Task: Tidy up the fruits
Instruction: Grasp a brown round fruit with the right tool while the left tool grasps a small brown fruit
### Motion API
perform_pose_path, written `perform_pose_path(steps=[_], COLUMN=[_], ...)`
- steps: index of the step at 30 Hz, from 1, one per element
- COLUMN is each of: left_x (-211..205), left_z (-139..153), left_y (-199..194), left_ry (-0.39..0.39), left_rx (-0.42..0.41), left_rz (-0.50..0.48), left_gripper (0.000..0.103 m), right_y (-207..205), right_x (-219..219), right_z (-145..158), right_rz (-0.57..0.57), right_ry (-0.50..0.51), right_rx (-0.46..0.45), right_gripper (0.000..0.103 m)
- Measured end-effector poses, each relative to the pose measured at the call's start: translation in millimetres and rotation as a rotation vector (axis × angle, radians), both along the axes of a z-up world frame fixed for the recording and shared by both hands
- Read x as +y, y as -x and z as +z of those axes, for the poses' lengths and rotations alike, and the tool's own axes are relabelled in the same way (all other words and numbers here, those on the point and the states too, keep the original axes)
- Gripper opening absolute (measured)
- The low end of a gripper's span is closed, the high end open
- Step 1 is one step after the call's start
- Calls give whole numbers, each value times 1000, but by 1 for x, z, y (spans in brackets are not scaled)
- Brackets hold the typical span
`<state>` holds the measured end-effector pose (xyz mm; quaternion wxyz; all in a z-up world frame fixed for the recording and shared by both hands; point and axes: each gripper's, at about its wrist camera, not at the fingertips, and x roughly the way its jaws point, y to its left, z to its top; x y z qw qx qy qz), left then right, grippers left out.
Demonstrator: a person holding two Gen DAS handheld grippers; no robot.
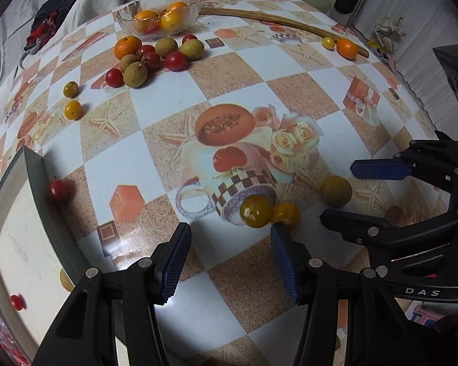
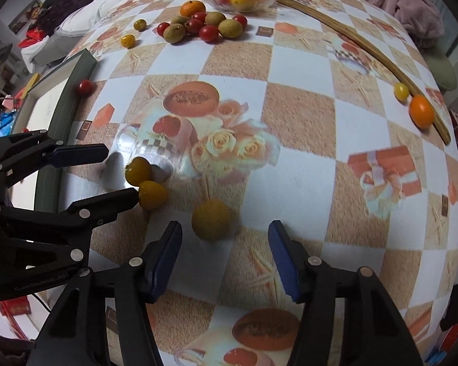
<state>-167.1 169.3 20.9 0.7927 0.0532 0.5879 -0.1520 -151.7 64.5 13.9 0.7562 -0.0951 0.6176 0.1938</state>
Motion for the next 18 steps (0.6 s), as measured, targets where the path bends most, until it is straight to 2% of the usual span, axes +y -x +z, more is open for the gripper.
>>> perform_pose_path(steps=[1,3,5,18], left_x=[0,0,-2,-22], left_z=[0,2,3,4], left_y=[-2,-5,-8,-41], left_ry=[4,13,18,89], left_rx=[2,-1,-7,-13], left_rz=[3,8,7,17], left_gripper=[56,56,56,56], right_y=[-3,-7,-14,-14], right_x=[0,-3,-6,-24], right_z=[0,1,0,2], right_rz=[1,-6,-23,-19], right_ry=[2,0,-11,-25], right_rx=[-5,-6,5,8], right_gripper=[54,39,34,33])
